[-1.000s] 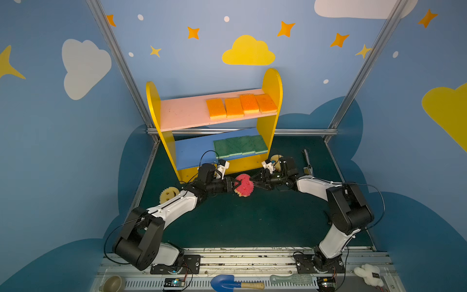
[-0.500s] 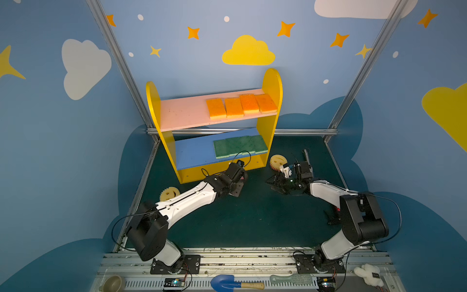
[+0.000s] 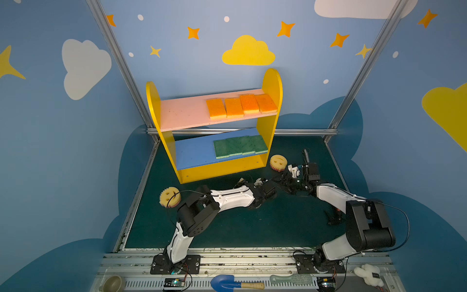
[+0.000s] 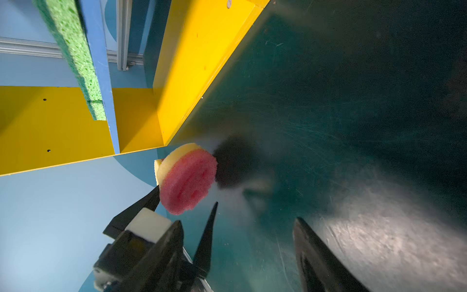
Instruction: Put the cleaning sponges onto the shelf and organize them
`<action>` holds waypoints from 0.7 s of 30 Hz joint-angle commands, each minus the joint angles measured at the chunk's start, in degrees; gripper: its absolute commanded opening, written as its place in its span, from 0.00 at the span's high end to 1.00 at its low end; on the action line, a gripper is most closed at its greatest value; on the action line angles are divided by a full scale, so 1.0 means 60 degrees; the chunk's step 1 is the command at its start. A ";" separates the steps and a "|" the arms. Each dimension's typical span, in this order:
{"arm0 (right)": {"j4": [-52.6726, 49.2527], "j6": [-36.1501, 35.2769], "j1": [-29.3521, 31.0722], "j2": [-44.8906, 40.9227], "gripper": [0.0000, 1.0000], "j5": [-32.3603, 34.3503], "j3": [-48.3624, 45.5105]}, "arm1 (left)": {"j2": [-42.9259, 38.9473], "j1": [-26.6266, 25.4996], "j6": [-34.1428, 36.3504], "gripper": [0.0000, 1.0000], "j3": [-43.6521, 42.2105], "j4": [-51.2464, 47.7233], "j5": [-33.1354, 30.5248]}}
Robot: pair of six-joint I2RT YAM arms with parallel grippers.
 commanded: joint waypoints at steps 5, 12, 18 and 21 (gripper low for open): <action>-0.0105 -0.0046 -0.0046 -0.0353 0.32 0.0135 -0.0122 | -0.0302 -0.0561 -0.0111 0.00 0.0208 -0.0042 0.1946; -0.0322 -0.0253 0.0010 -0.0430 0.31 0.0003 0.0041 | -0.1845 -0.0692 -0.0530 0.00 -0.0237 0.0376 0.3413; -0.0664 -0.0554 0.0607 -0.0082 0.29 -0.0065 0.0465 | -0.3927 0.0289 -0.1833 0.01 -0.2552 0.1888 0.5420; -0.0855 -0.0665 0.1102 0.0315 0.29 0.0030 0.0847 | -0.5176 0.1548 -0.3091 0.04 -0.4516 0.3510 0.7145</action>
